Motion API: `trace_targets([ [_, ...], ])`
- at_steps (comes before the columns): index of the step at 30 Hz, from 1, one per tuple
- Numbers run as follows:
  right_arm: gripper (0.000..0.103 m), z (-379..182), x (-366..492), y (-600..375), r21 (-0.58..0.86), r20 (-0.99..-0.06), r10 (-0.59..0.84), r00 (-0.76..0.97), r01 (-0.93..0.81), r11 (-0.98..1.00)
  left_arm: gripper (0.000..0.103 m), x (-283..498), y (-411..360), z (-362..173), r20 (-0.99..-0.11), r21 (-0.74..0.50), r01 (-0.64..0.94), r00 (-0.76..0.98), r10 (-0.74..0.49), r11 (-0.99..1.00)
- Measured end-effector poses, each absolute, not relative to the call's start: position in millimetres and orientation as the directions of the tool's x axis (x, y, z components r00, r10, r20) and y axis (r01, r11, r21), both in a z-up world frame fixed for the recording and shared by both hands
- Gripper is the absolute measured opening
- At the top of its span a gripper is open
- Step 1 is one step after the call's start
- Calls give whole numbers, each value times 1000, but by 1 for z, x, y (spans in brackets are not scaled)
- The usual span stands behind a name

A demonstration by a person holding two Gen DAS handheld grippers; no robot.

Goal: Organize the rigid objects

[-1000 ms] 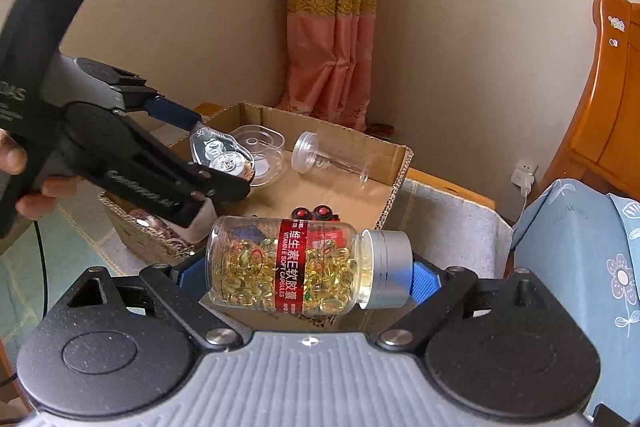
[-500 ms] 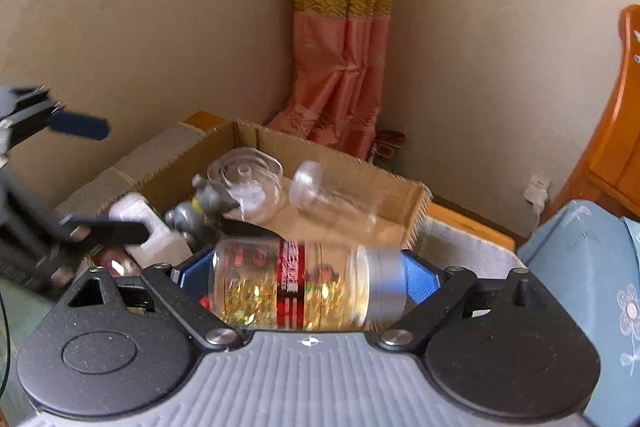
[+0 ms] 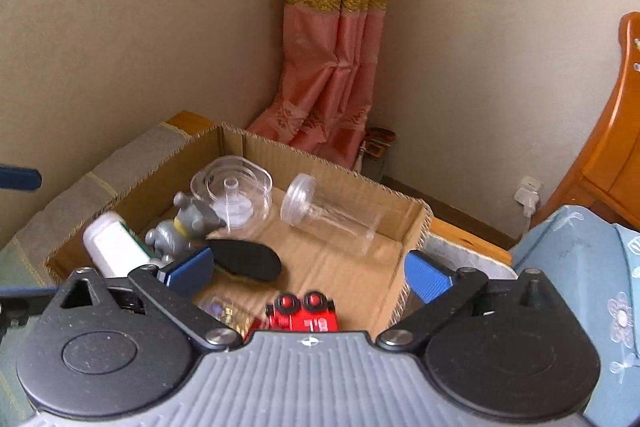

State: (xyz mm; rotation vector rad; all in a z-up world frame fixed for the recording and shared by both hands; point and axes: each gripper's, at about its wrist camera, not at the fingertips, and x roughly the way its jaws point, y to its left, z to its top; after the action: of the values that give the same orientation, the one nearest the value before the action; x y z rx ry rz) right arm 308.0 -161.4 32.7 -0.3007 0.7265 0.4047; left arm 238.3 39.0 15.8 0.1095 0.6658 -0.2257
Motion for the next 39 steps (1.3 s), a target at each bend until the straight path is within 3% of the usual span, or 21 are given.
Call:
trace_targets([
  [8, 103, 34, 257, -159, -154, -726, 162, 668, -388, 909, 102, 211, 35, 16, -588, 90, 171, 804, -86, 981],
  [15, 103, 32, 199, -157, -146, -704, 99, 703, -280, 949, 102, 193, 27, 12, -659, 93, 83, 752, -1, 992],
  [23, 103, 33, 157, -169, -28, -689, 65, 722, -116, 993, 102, 173, 18, 15, -708, 74, 32, 706, 30, 997],
  [39, 103, 38, 141, -171, -15, -668, 49, 742, -79, 997, 102, 164, 14, 24, -706, 89, -25, 703, 81, 996],
])
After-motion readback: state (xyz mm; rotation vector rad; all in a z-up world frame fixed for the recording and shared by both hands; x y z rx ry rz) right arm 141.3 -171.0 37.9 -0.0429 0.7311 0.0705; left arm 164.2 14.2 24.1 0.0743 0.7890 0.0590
